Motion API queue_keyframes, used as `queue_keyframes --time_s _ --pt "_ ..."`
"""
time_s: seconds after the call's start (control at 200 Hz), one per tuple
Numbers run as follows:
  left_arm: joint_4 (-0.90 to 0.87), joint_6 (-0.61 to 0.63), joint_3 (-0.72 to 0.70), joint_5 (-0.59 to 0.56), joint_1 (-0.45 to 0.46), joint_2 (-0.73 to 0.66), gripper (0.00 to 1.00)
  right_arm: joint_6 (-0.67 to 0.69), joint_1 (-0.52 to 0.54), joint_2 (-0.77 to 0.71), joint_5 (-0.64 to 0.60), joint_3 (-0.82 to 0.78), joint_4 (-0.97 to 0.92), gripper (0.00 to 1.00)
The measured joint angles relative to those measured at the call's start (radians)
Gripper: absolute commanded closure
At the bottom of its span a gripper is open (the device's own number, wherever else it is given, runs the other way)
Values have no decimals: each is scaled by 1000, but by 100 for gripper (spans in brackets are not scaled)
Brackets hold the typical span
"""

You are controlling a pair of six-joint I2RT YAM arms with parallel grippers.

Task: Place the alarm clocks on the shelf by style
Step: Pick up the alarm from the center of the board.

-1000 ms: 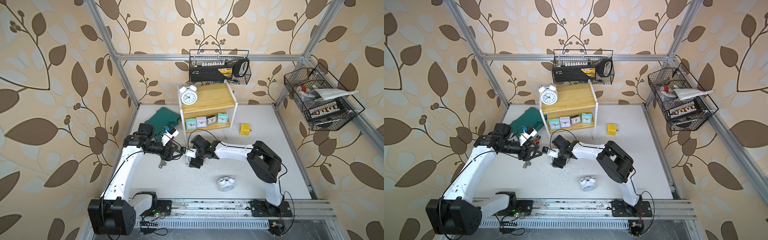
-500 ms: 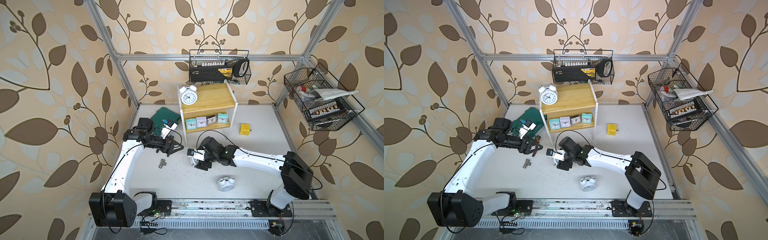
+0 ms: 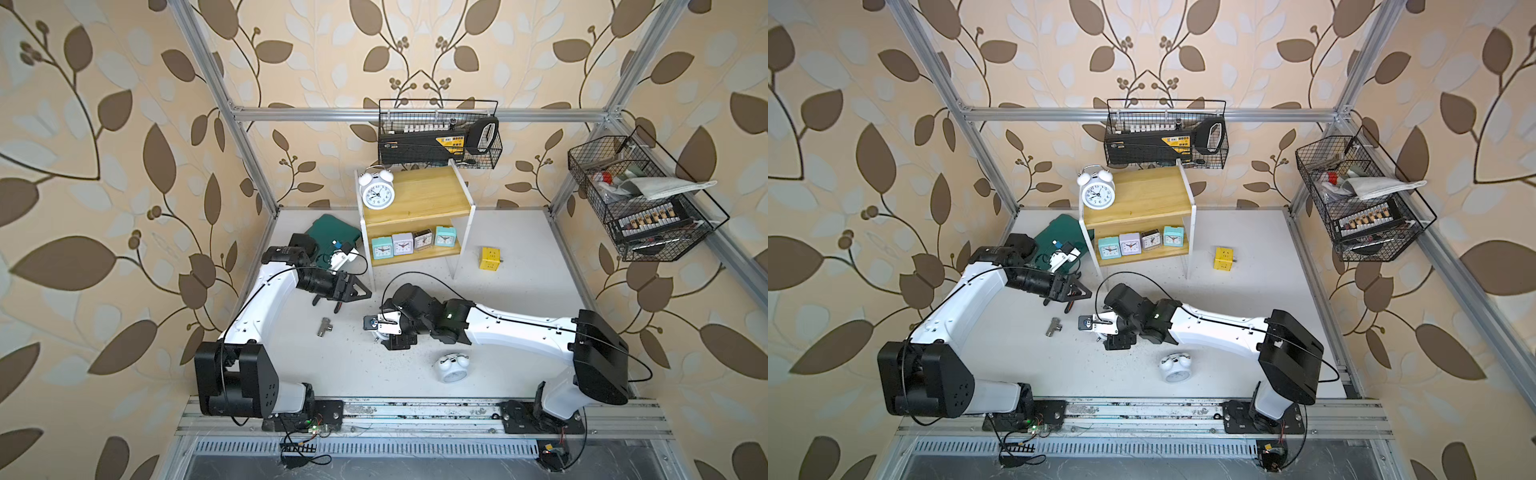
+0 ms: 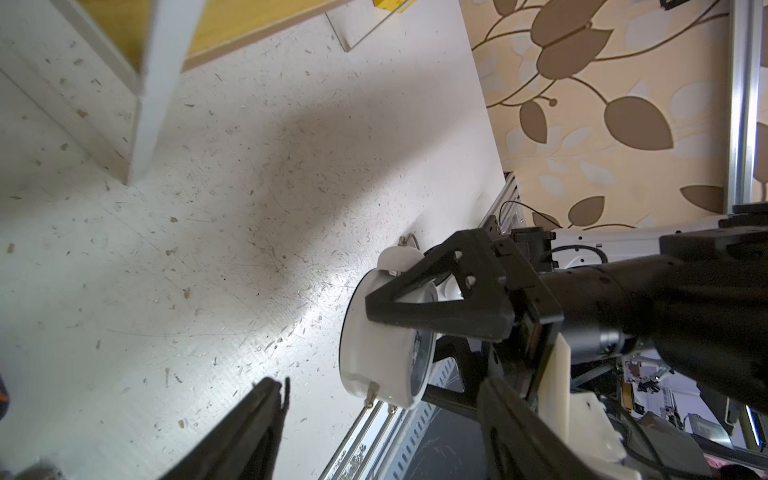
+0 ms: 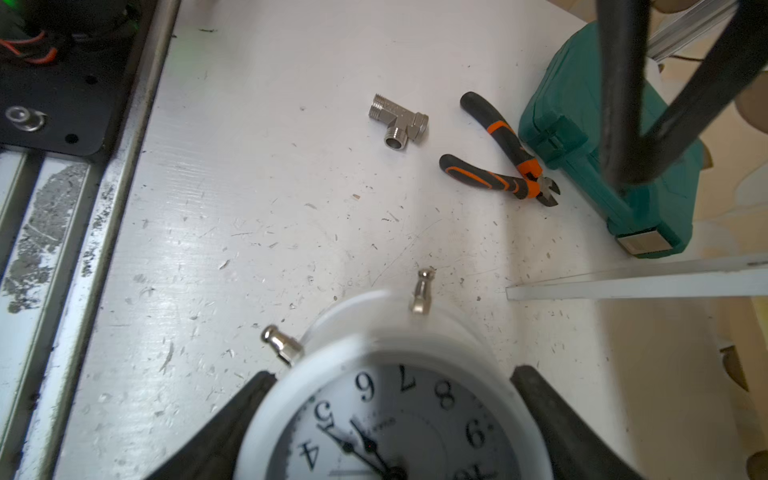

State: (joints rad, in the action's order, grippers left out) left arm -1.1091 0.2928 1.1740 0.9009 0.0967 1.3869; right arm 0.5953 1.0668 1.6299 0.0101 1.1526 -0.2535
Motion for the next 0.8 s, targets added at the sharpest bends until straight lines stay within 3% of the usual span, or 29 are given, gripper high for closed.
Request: queue_keyframes --time_s 0.285,0.595,0.695,0.8 --pt "-23 17 -10 0 76 10 24 26 0 0 -22 21 6 43" --pt "-30 26 -17 23 89 68 29 38 0 -56 -33 20 49 42" --pt "-32 31 -17 47 95 77 36 39 0 -64 -37 16 49 42" --pt "-42 50 -17 70 103 81 53 40 0 -64 -40 14 50 38"
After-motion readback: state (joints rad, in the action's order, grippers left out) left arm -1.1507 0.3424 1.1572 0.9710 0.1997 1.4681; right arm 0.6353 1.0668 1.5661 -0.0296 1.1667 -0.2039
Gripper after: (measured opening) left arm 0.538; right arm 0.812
